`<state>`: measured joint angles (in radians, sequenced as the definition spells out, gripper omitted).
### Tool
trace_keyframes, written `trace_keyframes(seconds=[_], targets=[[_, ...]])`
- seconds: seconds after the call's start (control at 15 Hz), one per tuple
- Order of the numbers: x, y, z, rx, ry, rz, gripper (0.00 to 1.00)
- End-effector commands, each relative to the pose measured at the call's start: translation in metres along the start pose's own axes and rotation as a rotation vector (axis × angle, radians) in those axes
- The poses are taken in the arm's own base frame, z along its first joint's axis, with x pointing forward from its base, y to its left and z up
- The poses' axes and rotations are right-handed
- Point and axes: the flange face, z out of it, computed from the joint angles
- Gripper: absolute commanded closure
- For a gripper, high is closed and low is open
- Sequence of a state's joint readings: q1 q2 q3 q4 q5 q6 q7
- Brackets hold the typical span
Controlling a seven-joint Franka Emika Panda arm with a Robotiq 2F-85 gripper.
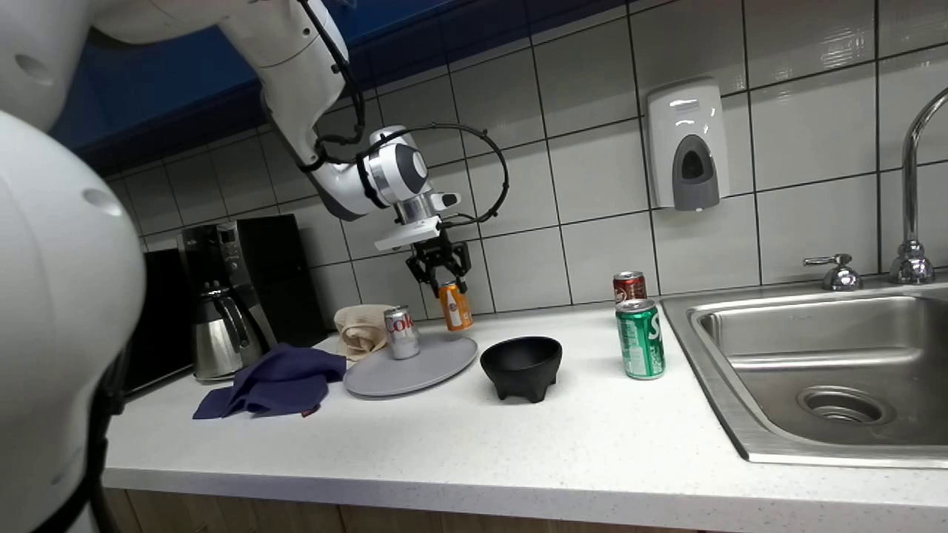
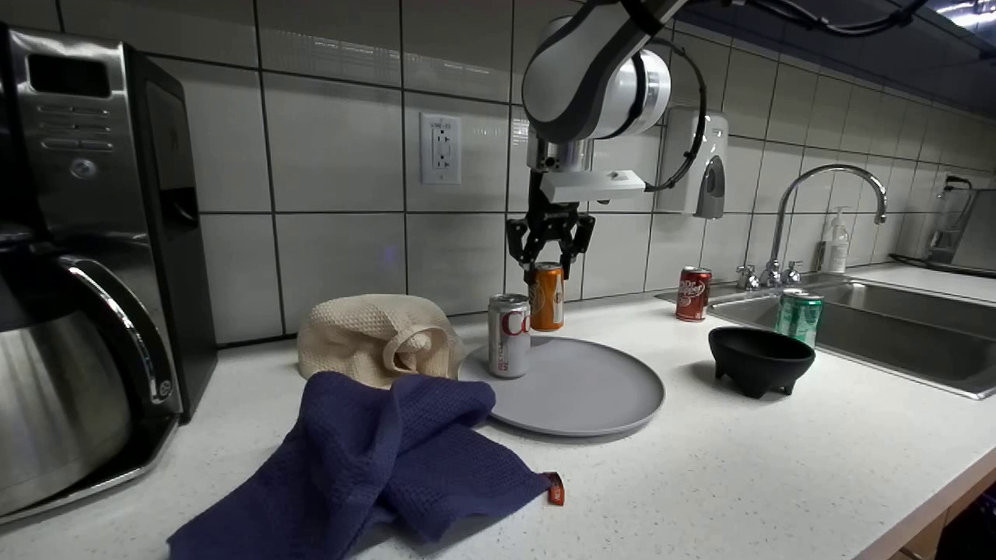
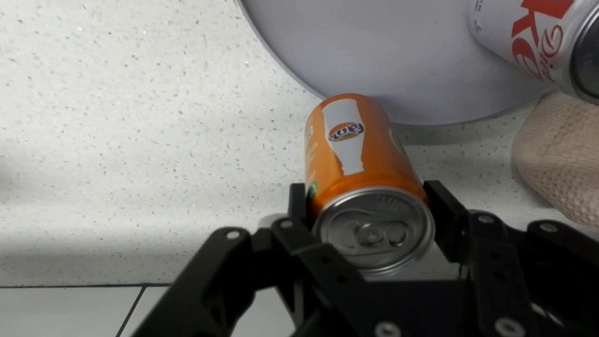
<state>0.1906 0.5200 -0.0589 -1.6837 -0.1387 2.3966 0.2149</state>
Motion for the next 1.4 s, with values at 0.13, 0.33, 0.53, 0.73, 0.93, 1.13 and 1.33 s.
trace_keyframes(seconds=[0.13, 0.33, 0.53, 0.73, 0.93, 1.13, 1.33], targets=[[-0.025, -0.002, -0.012, 0.000, 0.015, -0.008, 0.62], [-0.034, -0.003, -0.016, -0.002, 0.020, -0.014, 0.62], [-0.040, -0.004, -0.022, -0.012, 0.026, -0.025, 0.62], [-0.044, -0.006, -0.026, -0.011, 0.025, -0.025, 0.62], [-0.046, -0.008, -0.024, -0.007, 0.013, -0.026, 0.62], [-0.047, -0.015, -0.021, -0.002, 0.003, -0.029, 0.62], [-0.047, -0.019, -0.021, 0.000, 0.004, -0.027, 0.62]])
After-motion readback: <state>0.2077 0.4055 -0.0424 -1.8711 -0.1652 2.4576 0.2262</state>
